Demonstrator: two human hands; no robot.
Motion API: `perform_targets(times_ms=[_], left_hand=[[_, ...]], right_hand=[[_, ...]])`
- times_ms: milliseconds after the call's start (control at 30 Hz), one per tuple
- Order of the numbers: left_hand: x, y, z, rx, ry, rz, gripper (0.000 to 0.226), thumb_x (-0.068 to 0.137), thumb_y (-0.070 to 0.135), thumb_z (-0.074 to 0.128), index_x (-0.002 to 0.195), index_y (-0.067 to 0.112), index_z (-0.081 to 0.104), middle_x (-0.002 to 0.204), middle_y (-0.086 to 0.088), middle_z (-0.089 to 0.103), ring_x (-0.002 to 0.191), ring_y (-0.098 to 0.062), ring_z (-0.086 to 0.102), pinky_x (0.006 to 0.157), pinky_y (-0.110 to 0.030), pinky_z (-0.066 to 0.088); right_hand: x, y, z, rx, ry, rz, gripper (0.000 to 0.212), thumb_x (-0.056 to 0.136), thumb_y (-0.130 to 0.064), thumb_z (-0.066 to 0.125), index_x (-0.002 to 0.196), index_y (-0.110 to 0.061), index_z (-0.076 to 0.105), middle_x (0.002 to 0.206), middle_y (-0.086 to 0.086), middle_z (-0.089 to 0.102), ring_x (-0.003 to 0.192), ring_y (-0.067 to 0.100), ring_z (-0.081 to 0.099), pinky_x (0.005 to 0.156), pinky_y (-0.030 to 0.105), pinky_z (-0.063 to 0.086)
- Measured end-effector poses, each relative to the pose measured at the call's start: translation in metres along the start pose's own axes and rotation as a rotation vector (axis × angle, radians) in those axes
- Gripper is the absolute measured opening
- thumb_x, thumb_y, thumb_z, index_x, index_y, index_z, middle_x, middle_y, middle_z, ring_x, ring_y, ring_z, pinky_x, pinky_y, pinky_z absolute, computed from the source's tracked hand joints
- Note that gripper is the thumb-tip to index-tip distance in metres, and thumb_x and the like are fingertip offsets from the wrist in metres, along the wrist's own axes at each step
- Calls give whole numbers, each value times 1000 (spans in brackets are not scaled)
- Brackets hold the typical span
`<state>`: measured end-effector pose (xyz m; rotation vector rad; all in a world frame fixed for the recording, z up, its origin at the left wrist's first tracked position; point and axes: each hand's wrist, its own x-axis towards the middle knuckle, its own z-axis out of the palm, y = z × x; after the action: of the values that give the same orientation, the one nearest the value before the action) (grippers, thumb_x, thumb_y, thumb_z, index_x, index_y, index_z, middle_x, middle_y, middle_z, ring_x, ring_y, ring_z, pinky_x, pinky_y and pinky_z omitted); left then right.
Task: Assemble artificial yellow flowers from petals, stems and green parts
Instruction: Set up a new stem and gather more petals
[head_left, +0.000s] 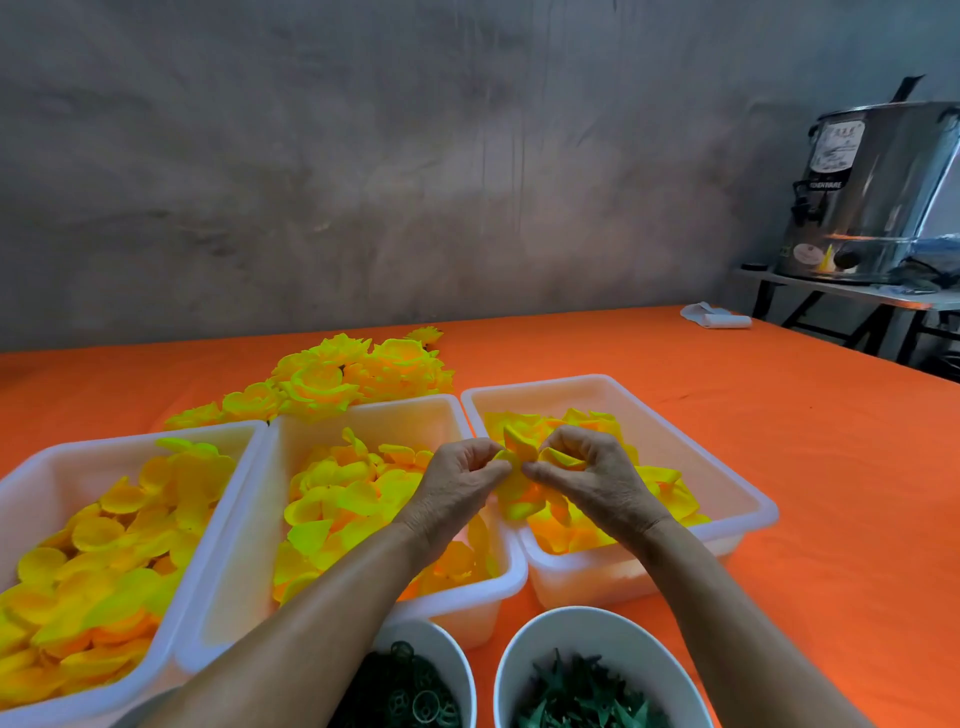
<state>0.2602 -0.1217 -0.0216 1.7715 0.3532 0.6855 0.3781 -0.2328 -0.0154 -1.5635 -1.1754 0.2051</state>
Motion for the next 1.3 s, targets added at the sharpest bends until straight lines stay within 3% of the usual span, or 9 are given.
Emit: perform_targets(times_ms=[167, 333, 433, 533, 667, 800, 1000, 1167, 1300], left_hand=[[0, -2, -1, 2, -1, 45, 18, 90, 6, 61, 72, 12, 61, 56, 10, 51, 47, 4, 41, 49, -11, 34], [0, -2, -2, 50, 38, 51, 26, 83, 8, 69, 62, 11, 55, 54, -1, 48, 44, -3, 39, 45, -14, 32], [-2, -2, -2, 88, 78, 81, 27, 78, 11, 75, 66, 0, 53, 60, -9, 37, 55, -15, 32, 49, -26, 29], [-2, 1, -2, 99, 100, 93, 33, 75, 14, 77, 63, 4, 49, 62, -9, 32, 58, -17, 29, 52, -30, 26], [-4, 5, -1, 39, 42, 64, 28, 84, 10, 68, 61, 7, 54, 52, -6, 48, 44, -8, 43, 44, -19, 36], [-6, 7, -2, 27, 0, 39, 16, 91, 2, 58, 77, 1, 65, 58, -7, 58, 49, -10, 50, 48, -19, 40], [-5, 5, -2, 81, 17, 56, 16, 87, 4, 64, 73, -1, 58, 57, -9, 51, 43, -2, 44, 45, -14, 36], [-4, 2, -2, 134, 48, 82, 23, 80, 5, 72, 71, -9, 56, 60, -12, 47, 49, -11, 42, 47, -19, 36], [-3, 0, -1, 137, 65, 93, 27, 77, 1, 74, 69, -15, 53, 58, -12, 47, 51, -17, 41, 47, -24, 36]], right_hand=[[1, 2, -1, 6, 59, -8, 27, 83, -9, 70, 66, -17, 51, 58, -7, 47, 47, 2, 39, 46, 16, 34], [1, 5, -1, -12, 60, -29, 21, 83, -9, 70, 71, -12, 53, 63, -5, 49, 56, 9, 43, 48, 18, 36], [1, 5, 1, -33, 24, -57, 19, 82, -9, 71, 72, -9, 55, 63, -7, 47, 57, 7, 40, 48, 20, 35], [1, 4, 2, -32, 25, -70, 19, 81, -10, 72, 72, -9, 56, 61, -11, 45, 54, 3, 38, 47, 18, 35], [1, 6, 0, -28, 129, -34, 23, 82, -11, 71, 69, -13, 52, 60, -2, 45, 56, 10, 41, 53, 25, 36], [0, 7, 0, 32, 163, 13, 22, 84, -11, 69, 70, -13, 52, 59, 3, 47, 48, 15, 45, 42, 25, 39], [1, 6, 1, 63, 84, 28, 15, 85, -6, 67, 77, -13, 57, 69, 2, 55, 51, 6, 53, 45, 25, 49], [2, 5, 2, 38, -6, 71, 12, 84, -22, 70, 92, -24, 62, 87, 8, 57, 62, 13, 60, 53, 35, 56], [1, 3, 4, 28, -60, 81, 15, 79, -17, 75, 88, -17, 62, 69, -7, 44, 58, 8, 51, 55, 40, 58]])
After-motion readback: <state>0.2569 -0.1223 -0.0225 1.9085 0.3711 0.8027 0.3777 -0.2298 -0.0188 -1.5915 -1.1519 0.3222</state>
